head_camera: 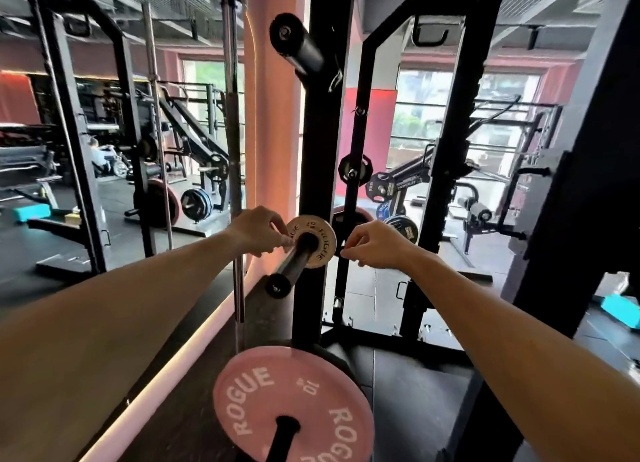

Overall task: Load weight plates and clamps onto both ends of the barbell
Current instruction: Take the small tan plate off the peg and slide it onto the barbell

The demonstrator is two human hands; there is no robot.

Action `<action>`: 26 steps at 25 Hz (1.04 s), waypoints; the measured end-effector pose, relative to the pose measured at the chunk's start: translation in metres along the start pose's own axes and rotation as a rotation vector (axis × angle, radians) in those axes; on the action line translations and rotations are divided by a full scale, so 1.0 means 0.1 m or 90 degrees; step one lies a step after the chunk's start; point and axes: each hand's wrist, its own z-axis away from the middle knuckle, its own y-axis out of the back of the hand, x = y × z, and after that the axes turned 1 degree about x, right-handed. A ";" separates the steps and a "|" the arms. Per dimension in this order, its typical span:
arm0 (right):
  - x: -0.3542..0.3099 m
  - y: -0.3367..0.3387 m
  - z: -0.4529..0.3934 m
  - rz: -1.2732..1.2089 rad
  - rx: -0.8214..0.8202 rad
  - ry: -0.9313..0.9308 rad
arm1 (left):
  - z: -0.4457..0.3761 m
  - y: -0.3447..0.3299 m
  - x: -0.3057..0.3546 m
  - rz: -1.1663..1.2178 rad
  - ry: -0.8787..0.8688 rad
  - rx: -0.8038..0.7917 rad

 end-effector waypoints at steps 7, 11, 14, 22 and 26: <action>0.37 -0.16 -0.99 0.007 0.007 -0.009 | -0.96 -0.26 -0.27 0.001 0.034 0.001; 0.49 -0.28 -1.38 -0.006 0.002 -0.004 | -1.29 -0.38 -0.34 0.023 0.039 -0.008; 0.49 -0.41 -1.53 -0.002 -0.022 0.006 | -1.37 -0.50 -0.41 0.009 0.053 -0.068; 0.29 -0.55 -1.20 0.057 -0.034 0.030 | -0.94 -0.40 -0.43 -0.056 0.006 -0.064; 0.00 -0.58 -0.60 0.056 -0.044 0.062 | -0.34 -0.22 -0.41 -0.099 -0.036 -0.079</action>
